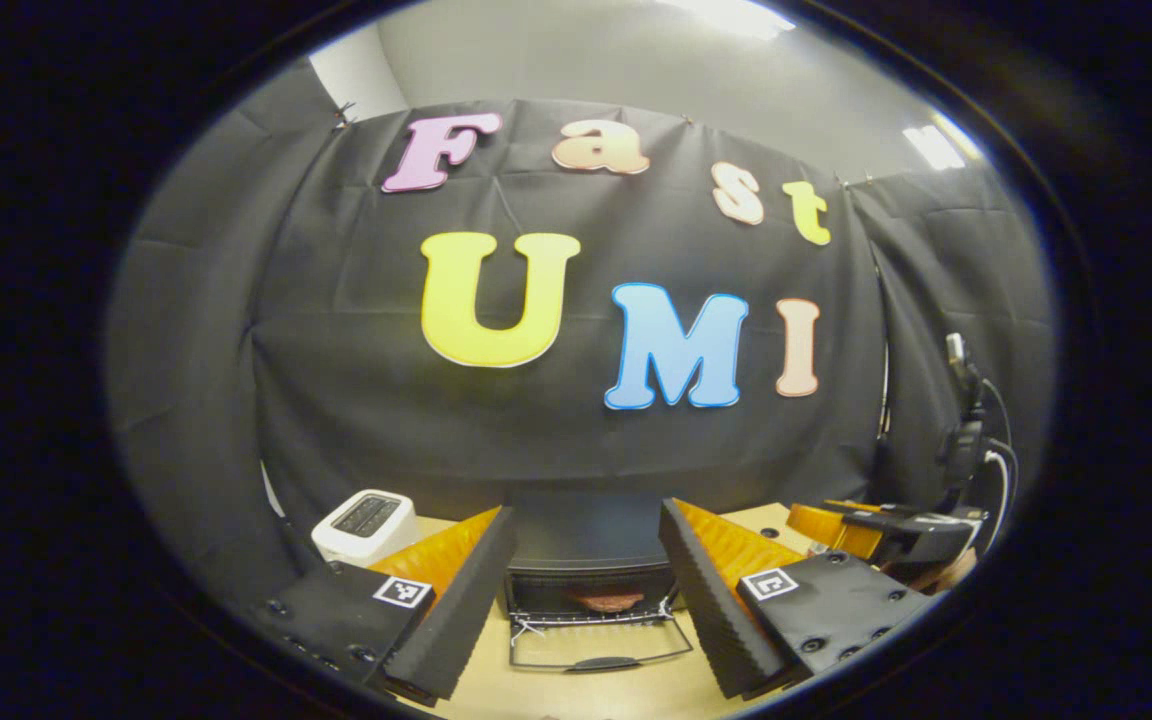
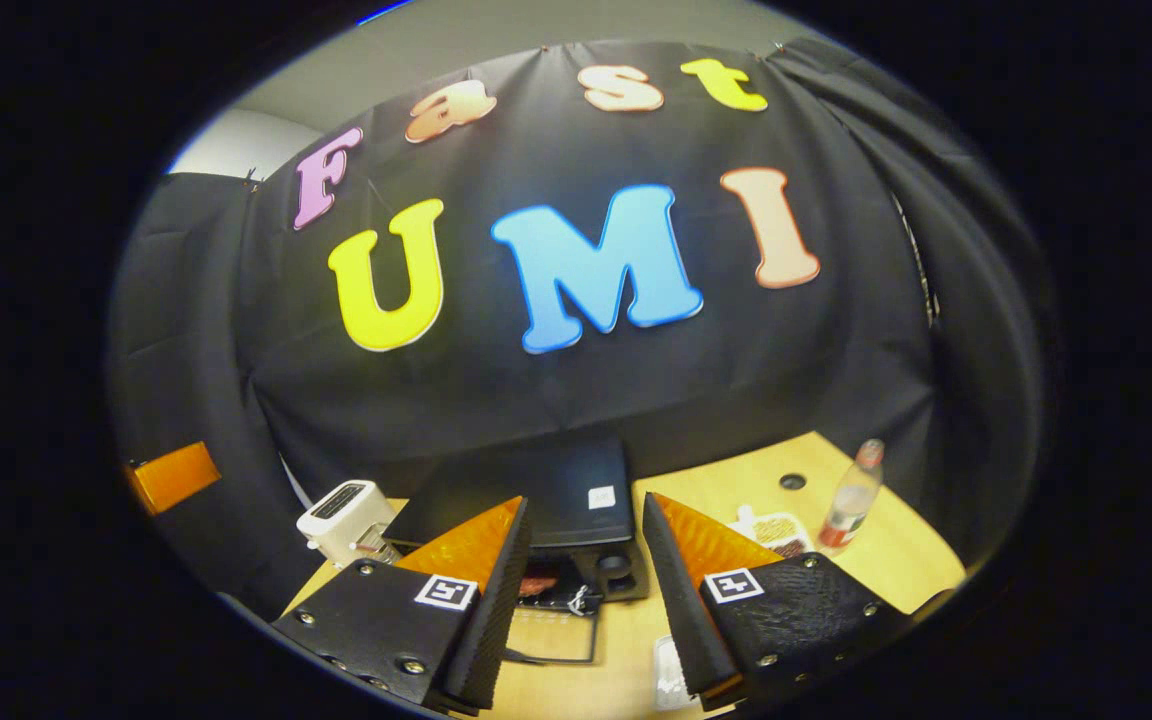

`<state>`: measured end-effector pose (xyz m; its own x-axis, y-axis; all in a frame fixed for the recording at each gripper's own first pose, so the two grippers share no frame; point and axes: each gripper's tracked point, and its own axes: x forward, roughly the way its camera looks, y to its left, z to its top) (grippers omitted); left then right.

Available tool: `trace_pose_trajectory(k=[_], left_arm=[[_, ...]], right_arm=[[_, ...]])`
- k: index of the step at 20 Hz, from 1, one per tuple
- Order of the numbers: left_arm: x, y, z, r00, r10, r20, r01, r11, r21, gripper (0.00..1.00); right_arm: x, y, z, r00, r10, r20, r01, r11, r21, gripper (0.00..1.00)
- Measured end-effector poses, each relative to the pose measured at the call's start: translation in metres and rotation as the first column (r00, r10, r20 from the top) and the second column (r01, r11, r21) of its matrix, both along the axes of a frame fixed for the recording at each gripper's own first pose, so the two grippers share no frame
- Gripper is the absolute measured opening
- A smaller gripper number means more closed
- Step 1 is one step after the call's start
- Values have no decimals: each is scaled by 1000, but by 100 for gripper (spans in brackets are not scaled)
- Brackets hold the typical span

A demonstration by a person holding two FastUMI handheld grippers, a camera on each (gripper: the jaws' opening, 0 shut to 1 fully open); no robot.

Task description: Open the electric oven with the left hand, put the food in, and close the electric oven.

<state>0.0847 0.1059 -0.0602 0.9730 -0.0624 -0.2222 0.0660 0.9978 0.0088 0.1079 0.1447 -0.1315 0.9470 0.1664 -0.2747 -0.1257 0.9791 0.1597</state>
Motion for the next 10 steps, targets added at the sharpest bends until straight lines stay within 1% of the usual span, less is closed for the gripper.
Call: trace_pose_trajectory(k=[1, 3, 4, 6, 7, 8, 9, 10], left_arm=[[1, -8, 5, 1000, -7, 12, 7, 1000, 1, 100], [2, -19, 14, 999, -3, 47, 3, 1000, 4, 100], [3, -23, 23, 997, 2, 74, -3, 1000, 6, 100], [3, -29, 35, 994, 13, 111, -14, 1000, 3, 100], [3, -32, 38, 993, 16, 118, -16, 1000, -2, 100], [2, -35, 39, 992, 16, 123, -15, 1000, -6, 100], [1, -39, 38, 993, 8, 119, -7, 1000, -8, 95], [0, -42, 38, 993, 7, 118, -6, 1000, -6, 91]], right_arm=[[-1, -10, 15, 999, -18, 30, 18, 1000, -9, 69], [-8, -28, 40, 996, -45, 82, 48, 998, -27, 70], [-16, -31, 48, 994, -44, 105, 48, 998, -40, 70], [-19, -40, 61, 989, -47, 139, 57, 996, -66, 85], [-22, -46, 66, 987, -53, 151, 64, 996, -67, 96], [-22, -50, 69, 986, -60, 156, 71, 995, -64, 87], [-23, -52, 71, 986, -67, 155, 76, 996, -54, 88], [-25, -53, 73, 986, -70, 154, 78, 996, -42, 96]])
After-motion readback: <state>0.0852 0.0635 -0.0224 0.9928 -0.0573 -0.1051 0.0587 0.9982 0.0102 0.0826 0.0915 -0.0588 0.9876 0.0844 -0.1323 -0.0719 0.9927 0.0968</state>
